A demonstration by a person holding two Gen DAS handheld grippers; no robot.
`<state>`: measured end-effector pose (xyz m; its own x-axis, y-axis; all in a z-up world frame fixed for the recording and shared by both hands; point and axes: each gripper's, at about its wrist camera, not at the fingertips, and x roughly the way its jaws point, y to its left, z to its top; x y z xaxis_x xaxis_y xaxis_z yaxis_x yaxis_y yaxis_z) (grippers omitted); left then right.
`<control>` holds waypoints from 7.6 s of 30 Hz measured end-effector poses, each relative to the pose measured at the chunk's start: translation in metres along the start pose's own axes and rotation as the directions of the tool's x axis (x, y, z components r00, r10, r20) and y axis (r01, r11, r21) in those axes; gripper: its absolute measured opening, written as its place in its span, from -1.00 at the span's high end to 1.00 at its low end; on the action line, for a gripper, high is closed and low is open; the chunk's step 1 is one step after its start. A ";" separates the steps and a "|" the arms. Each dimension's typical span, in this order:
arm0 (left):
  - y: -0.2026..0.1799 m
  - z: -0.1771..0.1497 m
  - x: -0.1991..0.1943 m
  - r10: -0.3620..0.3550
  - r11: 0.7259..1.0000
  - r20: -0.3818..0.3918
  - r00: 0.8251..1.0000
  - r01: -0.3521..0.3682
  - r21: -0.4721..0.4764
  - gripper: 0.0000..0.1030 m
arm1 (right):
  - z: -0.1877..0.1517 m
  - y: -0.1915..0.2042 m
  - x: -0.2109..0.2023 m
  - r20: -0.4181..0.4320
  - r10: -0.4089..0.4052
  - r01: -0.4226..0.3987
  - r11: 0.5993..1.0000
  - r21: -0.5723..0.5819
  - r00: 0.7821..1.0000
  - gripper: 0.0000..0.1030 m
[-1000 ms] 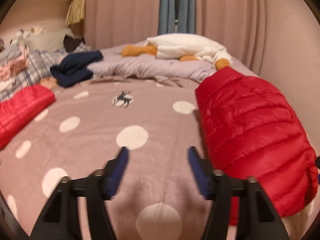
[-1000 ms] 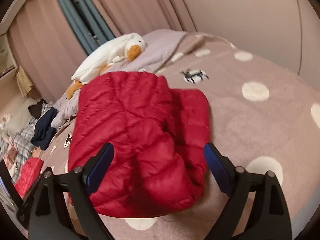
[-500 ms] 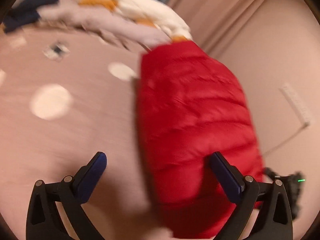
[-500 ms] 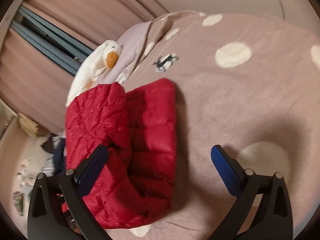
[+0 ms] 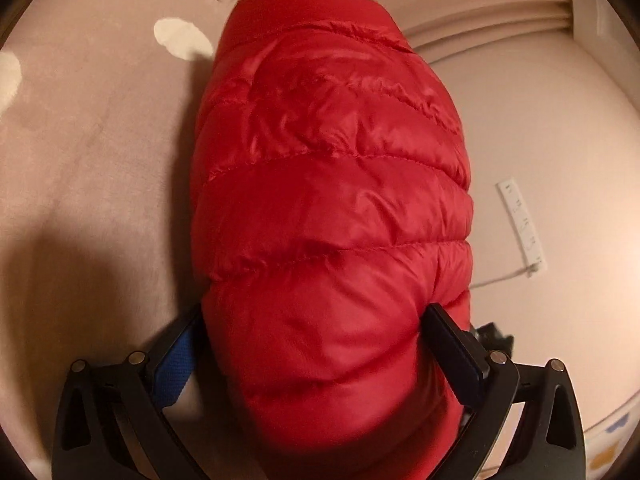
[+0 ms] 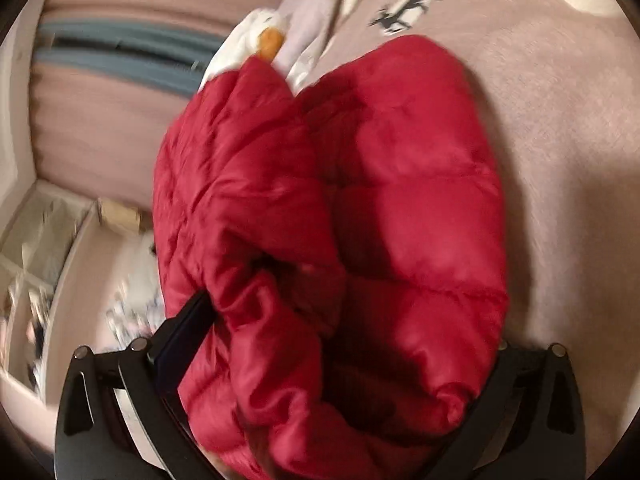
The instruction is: Fold large clothes
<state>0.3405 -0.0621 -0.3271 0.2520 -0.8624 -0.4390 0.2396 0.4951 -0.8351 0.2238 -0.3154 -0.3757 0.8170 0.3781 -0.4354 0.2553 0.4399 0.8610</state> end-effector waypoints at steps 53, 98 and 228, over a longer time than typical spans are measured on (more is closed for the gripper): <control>-0.127 -0.025 -0.016 0.108 0.965 0.239 0.965 -0.159 0.209 -0.30 | -0.012 0.085 0.001 -0.091 0.276 -0.289 0.931 -0.221 0.957 0.18; -0.119 0.036 -0.142 0.029 0.897 0.592 0.806 -0.282 0.339 -0.32 | -0.029 0.241 0.039 -0.120 0.430 -0.400 0.653 -0.643 0.895 0.04; -0.182 -0.074 -0.197 0.540 0.611 0.702 0.465 -0.790 0.053 -0.98 | -0.090 0.255 -0.058 0.470 -0.155 0.477 0.517 -0.711 0.869 -1.00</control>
<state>0.1776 0.0098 -0.1133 0.9045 -0.0595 -0.4222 -0.0028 0.9894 -0.1455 0.1948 -0.1515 -0.1547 0.9134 -0.1225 -0.3881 0.1537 0.9868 0.0502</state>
